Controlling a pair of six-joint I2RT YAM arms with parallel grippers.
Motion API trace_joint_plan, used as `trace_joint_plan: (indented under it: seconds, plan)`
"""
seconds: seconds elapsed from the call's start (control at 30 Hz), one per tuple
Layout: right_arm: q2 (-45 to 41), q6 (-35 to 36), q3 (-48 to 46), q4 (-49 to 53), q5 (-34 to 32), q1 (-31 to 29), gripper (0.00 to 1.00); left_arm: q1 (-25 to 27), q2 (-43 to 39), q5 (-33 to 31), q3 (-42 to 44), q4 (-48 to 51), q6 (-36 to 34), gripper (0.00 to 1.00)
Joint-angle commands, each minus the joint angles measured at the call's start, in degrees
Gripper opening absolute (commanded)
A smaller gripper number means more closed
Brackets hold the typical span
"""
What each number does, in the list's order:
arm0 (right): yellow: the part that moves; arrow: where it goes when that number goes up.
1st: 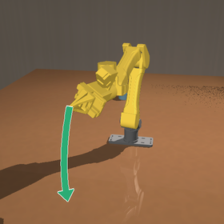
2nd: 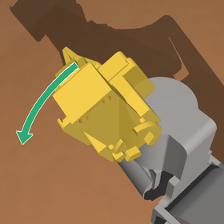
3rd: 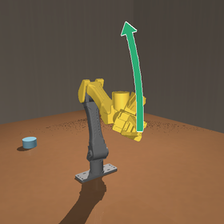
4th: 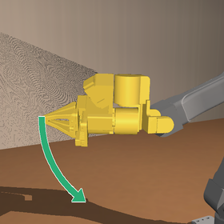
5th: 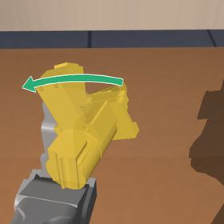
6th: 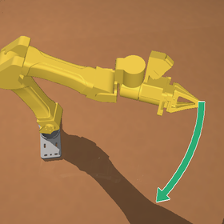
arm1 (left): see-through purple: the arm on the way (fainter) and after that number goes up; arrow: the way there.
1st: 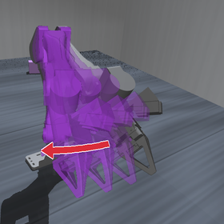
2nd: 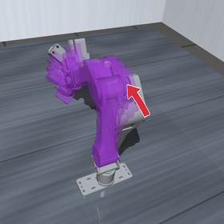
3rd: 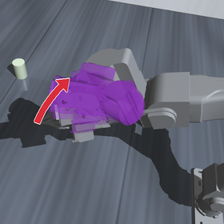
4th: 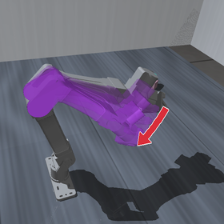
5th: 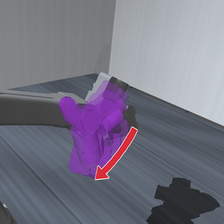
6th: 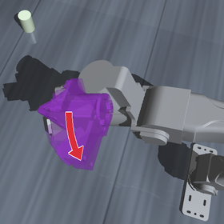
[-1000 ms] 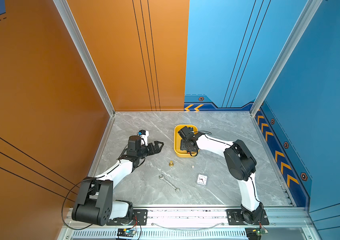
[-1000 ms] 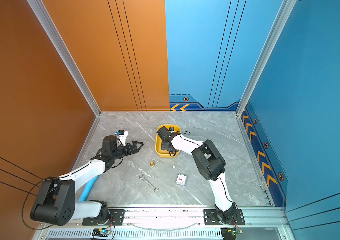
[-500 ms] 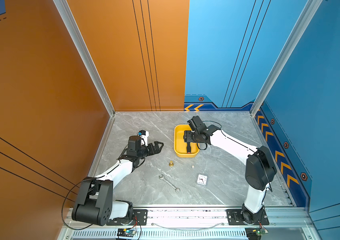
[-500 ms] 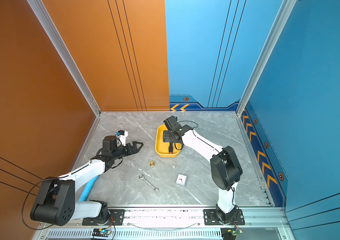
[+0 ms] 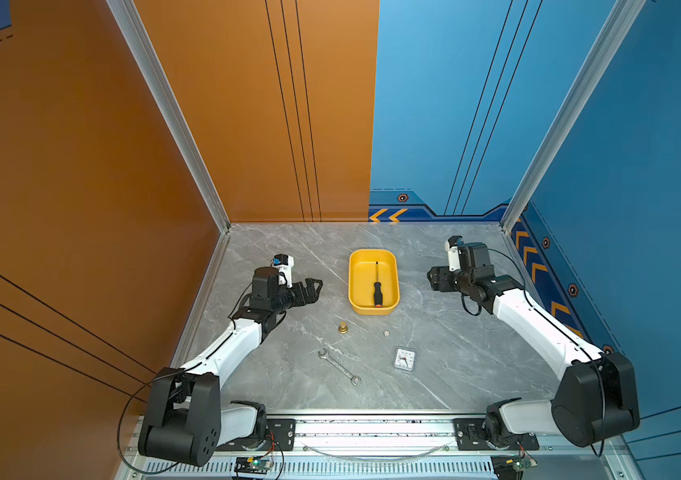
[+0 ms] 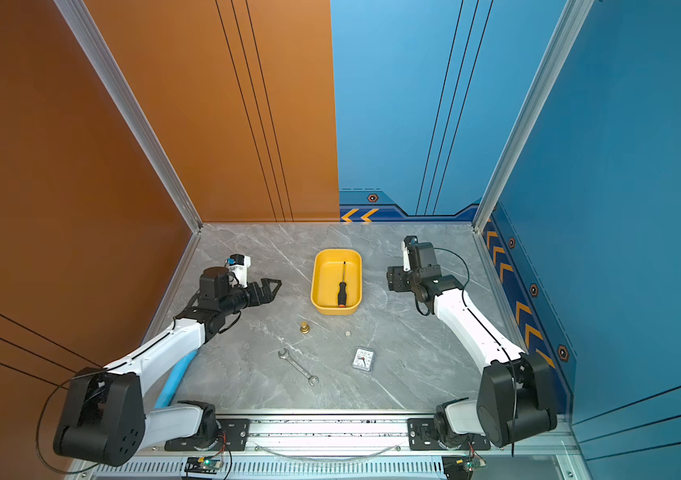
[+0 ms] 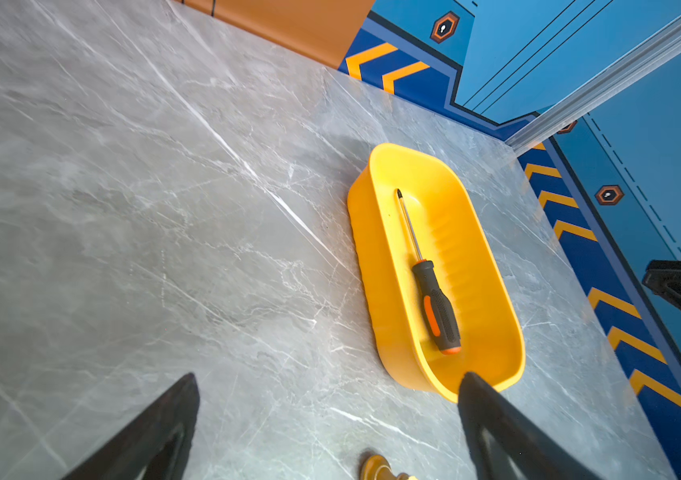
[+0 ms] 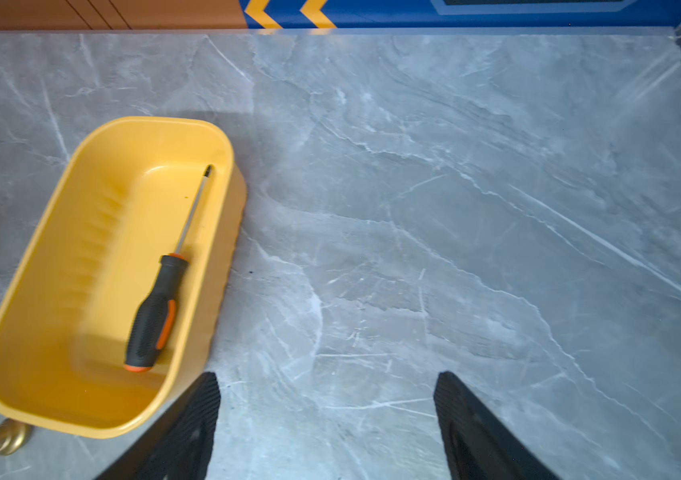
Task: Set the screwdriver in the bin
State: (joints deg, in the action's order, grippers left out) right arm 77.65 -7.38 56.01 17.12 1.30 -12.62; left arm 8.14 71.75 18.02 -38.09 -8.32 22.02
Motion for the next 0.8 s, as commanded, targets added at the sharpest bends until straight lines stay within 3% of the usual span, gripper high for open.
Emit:
trace_joint_plan:
  seconds: [0.0, 0.33, 0.63, 0.77]
  plan:
    - [-1.79, 6.52, -5.74, -9.53, -1.34, 1.40, 0.81, -0.68, -3.52, -6.69, -0.12, -0.37, -4.43, 0.98]
    - [-1.65, 7.53, -22.72, -34.72, -3.97, 5.71, 0.81, -2.46, -8.64, -18.11, 3.81, -8.74, -13.60, 0.98]
    - [2.06, 8.27, -30.72, -52.24, -5.99, 8.65, 0.81, -4.87, -4.09, -19.69, 8.22, -21.00, -19.97, 0.98]
    - [2.90, 6.54, -34.19, -61.89, -2.70, 10.42, 0.81, -5.90, -1.31, -20.83, 9.57, -25.60, -19.63, 0.98]
